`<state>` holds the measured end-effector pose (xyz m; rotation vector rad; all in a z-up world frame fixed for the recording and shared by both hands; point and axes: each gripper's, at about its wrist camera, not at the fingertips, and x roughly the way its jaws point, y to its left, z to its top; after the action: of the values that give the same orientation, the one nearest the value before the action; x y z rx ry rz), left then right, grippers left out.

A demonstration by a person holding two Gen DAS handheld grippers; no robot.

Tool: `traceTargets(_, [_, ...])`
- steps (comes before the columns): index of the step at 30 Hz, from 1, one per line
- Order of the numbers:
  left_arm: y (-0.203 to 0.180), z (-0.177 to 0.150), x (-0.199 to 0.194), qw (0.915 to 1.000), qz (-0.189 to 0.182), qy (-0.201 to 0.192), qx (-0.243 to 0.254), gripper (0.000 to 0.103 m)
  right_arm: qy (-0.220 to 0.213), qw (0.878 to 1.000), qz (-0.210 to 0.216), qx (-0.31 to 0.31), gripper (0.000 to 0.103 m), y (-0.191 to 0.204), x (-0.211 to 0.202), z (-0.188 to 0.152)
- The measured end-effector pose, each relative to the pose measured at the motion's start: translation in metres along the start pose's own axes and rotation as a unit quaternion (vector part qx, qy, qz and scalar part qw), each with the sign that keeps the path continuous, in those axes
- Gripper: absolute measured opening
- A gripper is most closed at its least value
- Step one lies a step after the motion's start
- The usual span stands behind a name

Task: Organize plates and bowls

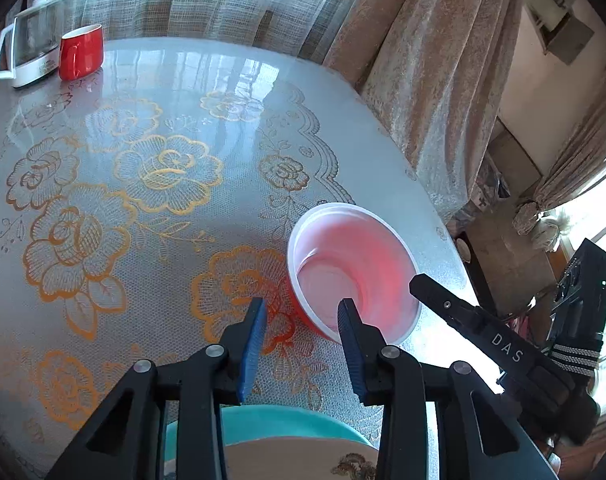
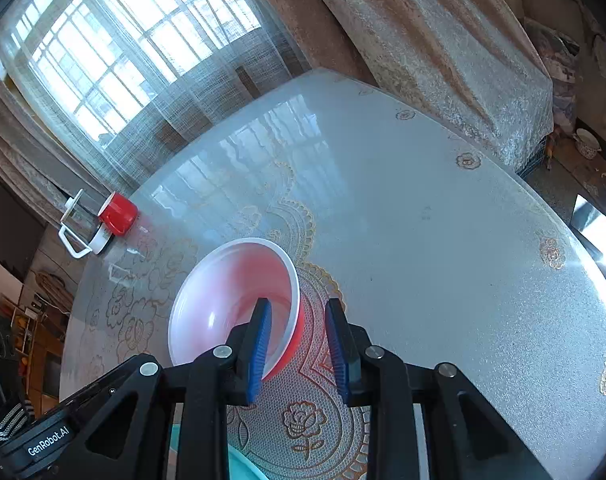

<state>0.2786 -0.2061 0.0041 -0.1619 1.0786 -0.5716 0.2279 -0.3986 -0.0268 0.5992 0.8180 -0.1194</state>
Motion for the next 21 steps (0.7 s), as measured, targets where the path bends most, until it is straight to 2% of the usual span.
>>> traceTargets(2, [0.003,0.001,0.012,0.9999,0.001,0.015,-0.007,0.029,0.007,1.0,0.001,-0.005,0.018,0.0,0.007,-0.001])
traceTargets(3, [0.002,0.0,0.015,0.9998,-0.01,0.019,-0.007,0.02,0.007,1.0,0.001,-0.009,0.016,0.002,0.009,-0.002])
traceTargets(5, [-0.004,-0.002,0.012,0.9998,-0.013,0.013,0.008,0.015,0.005,1.0,-0.002,-0.02,0.011,0.006,0.009,-0.005])
traceTargets(8, [-0.007,-0.004,0.002,0.9997,-0.014,-0.002,0.021,0.014,0.004,1.0,-0.005,-0.029,0.01,0.01,0.005,-0.007])
traceTargets(12, [-0.002,-0.008,-0.021,0.9995,-0.02,-0.016,0.017,0.014,0.0,0.999,0.016,-0.032,0.01,0.018,-0.009,-0.01])
traceTargets(21, [0.022,-0.039,-0.089,0.9977,0.016,-0.063,0.016,0.014,0.0,0.995,0.068,-0.074,0.01,0.067,-0.041,-0.039])
